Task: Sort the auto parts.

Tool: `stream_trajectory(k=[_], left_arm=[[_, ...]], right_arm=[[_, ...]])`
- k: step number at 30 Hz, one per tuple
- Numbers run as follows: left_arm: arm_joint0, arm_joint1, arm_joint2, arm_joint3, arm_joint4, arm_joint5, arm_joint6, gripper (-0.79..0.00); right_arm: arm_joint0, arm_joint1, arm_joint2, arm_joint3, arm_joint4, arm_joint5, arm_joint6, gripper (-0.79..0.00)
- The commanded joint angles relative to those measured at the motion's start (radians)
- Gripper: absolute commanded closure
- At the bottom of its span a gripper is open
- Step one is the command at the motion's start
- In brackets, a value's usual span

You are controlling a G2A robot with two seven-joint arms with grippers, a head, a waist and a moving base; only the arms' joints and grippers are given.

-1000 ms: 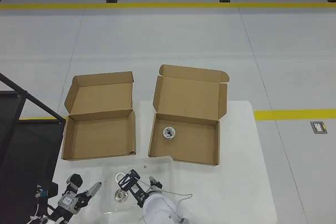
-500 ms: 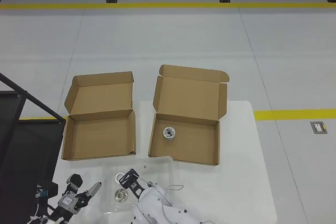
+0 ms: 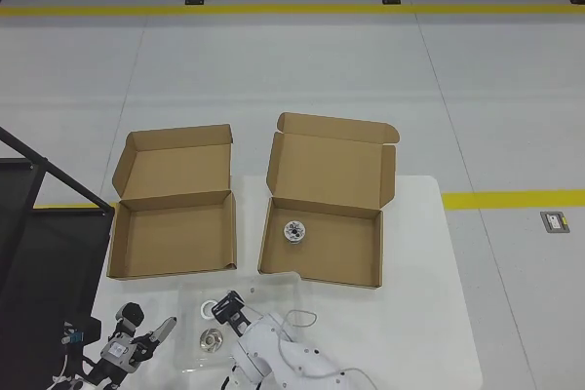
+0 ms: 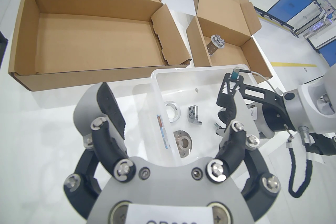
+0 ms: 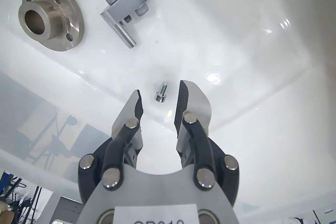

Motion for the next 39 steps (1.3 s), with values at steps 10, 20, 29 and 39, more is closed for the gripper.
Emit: stream_trajectory(k=[10, 20, 29, 39], left_arm=[[0.000, 0.000, 0.000, 0.000, 0.000, 0.000, 0.000, -0.785], [0.000, 0.000, 0.000, 0.000, 0.000, 0.000, 0.000, -0.785], [0.000, 0.000, 0.000, 0.000, 0.000, 0.000, 0.000, -0.785], [0.000, 0.000, 0.000, 0.000, 0.000, 0.000, 0.000, -0.785]], right_arm=[[0.024, -0.027, 0.011, 0.066, 0.017, 0.005, 0.004, -0.249], [0.029, -0.041, 0.033, 0.085, 0.024, -0.005, -0.018, 0.000], [-0.110, -0.003, 0.038, -0.210, -0.174, 0.040, -0.051, 0.000], [-0.388, 0.065, 0.010, -0.588, -0.505, 0.066, -0.261, 0.000]])
